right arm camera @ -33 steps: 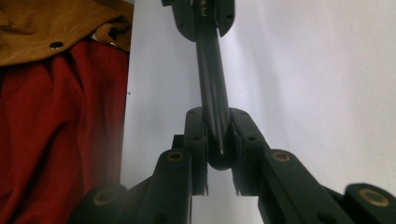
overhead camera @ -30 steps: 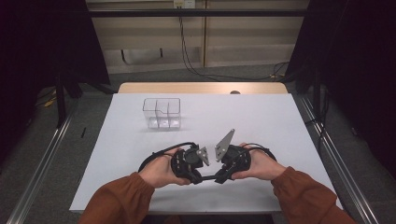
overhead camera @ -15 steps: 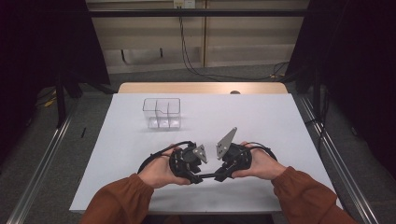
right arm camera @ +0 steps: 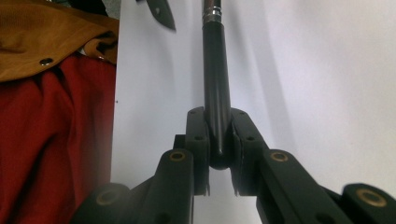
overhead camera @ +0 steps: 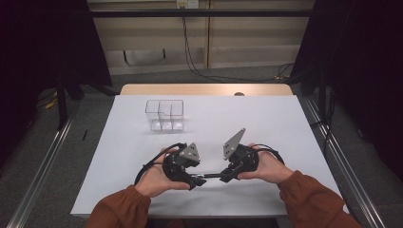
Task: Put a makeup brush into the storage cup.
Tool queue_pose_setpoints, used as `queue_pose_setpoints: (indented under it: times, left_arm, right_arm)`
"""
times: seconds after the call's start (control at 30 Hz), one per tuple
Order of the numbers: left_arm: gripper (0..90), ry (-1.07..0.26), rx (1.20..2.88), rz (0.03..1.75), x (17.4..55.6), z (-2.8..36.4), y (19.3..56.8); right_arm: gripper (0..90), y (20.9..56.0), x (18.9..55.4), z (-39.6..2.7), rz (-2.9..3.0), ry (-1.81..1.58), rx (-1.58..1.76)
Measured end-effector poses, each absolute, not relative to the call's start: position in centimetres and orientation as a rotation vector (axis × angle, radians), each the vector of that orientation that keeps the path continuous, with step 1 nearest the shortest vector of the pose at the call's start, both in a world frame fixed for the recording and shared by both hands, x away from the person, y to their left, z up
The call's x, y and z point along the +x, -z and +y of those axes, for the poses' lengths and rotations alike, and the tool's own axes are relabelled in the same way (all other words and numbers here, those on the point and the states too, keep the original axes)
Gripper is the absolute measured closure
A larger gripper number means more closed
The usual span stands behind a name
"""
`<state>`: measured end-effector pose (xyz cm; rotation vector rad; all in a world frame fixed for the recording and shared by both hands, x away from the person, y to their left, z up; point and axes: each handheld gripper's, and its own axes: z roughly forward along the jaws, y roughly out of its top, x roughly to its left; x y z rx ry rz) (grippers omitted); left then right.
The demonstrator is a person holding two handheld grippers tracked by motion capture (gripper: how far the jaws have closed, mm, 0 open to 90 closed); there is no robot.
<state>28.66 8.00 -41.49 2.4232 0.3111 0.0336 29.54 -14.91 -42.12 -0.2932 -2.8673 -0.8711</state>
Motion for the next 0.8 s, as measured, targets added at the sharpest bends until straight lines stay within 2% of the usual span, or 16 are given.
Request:
queue_pose_setpoints:
  times: [0.1,0.17,0.23,0.33,0.8]
  left_arm:
    - [24.0,-0.065,2.395,0.321,28.4,8.4,41.6]
    - [16.5,-0.081,2.386,0.347,28.3,8.7,41.7]
    - [16.2,-0.084,2.363,0.369,28.4,9.1,41.7]
    - [9.7,-0.089,2.345,0.415,28.5,9.7,41.6]
    - [6.1,-0.113,2.26,0.498,28.1,11.7,41.7]
  right_arm:
    - [79.9,42.3,29.5,-15.4,-2.867,0.896,-0.325]
    - [79.9,42.4,29.4,-15.8,-2.863,0.906,-0.352]
    - [79.9,42.4,29.4,-16.3,-2.854,0.925,-0.373]
    - [79.9,42.5,29.3,-17.0,-2.844,0.96,-0.406]
    - [79.8,43.4,28.9,-19.0,-2.803,1.028,-0.527]
